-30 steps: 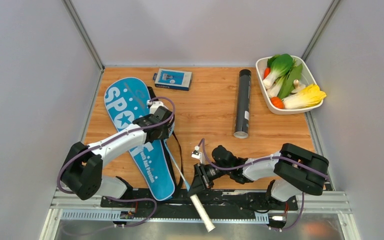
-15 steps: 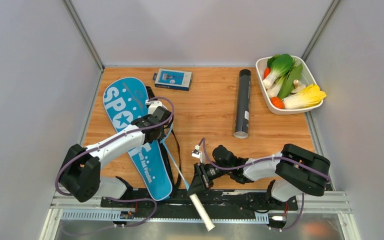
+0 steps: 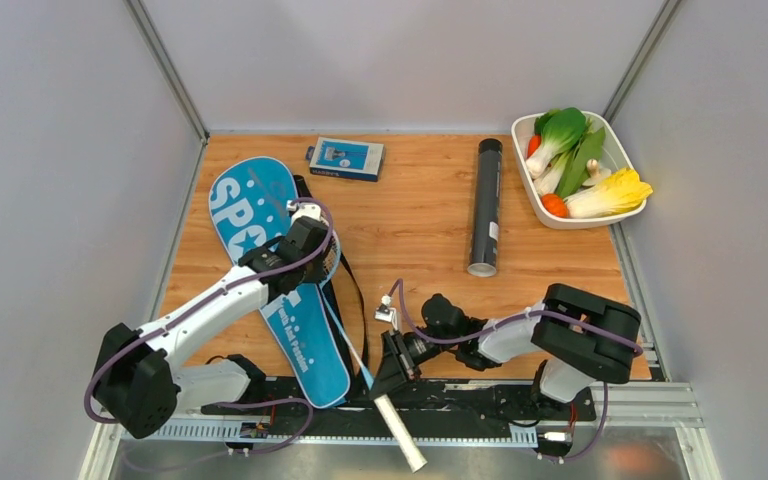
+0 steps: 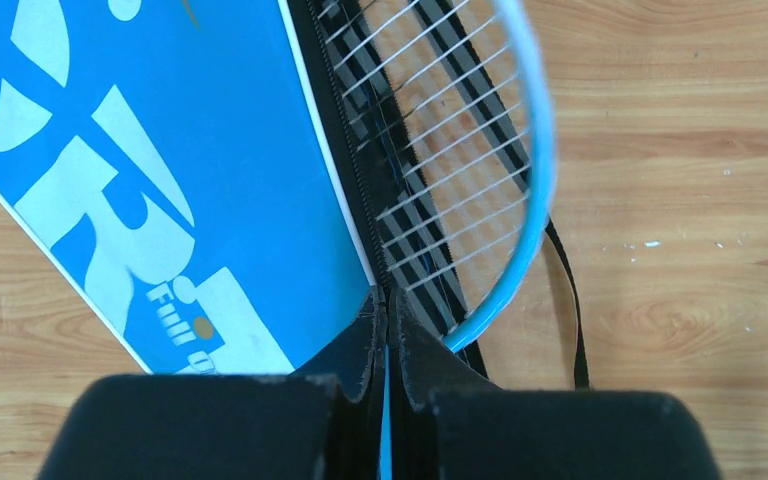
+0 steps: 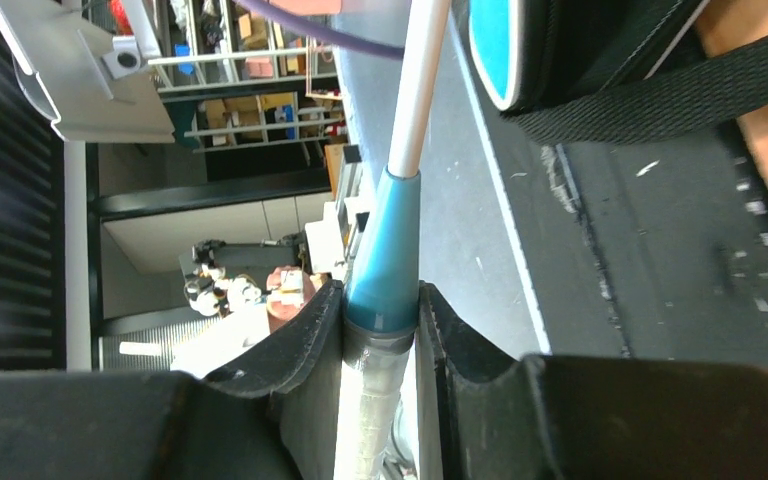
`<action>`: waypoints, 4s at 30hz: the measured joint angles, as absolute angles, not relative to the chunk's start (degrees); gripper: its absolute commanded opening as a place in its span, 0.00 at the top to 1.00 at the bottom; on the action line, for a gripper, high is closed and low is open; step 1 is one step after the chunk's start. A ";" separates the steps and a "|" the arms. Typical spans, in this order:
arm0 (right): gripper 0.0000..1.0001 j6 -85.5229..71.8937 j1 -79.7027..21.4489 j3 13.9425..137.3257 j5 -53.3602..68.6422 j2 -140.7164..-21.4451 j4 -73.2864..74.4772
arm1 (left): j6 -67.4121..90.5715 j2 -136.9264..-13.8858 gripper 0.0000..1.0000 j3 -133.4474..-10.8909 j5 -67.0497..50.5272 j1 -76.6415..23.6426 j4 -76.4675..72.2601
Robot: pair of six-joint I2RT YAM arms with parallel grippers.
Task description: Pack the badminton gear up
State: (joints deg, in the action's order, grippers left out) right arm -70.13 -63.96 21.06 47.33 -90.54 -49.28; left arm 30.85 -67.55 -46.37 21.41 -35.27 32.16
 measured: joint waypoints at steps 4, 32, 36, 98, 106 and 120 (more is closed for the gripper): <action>1.00 -70.87 -65.80 21.04 48.05 -90.30 -49.69 | 29.56 -66.83 1.00 -45.87 20.43 -35.27 31.86; 1.00 -65.71 -55.44 48.34 47.68 -114.13 -45.15 | 33.61 -53.93 1.00 -37.95 7.55 -36.01 26.30; 0.97 -63.61 -54.89 51.62 45.78 -116.14 -41.95 | 36.21 -52.21 1.00 -37.30 7.46 -36.01 26.39; 0.73 -65.93 -54.83 46.00 37.32 -120.01 -56.97 | 39.55 -53.98 1.00 -41.76 10.98 -36.32 32.36; 0.72 -71.61 -56.16 46.04 32.56 -123.46 -61.12 | 40.42 -55.77 1.00 -40.12 9.32 -36.34 29.02; 0.36 -62.41 -54.43 37.50 21.58 -105.71 -45.65 | 40.14 -61.87 0.39 -41.74 13.80 -36.18 31.42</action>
State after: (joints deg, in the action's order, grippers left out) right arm -62.41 -54.43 37.50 21.58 -105.71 -45.65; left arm 40.14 -61.87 -41.74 13.80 -36.18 31.42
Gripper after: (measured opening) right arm 0.586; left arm 0.507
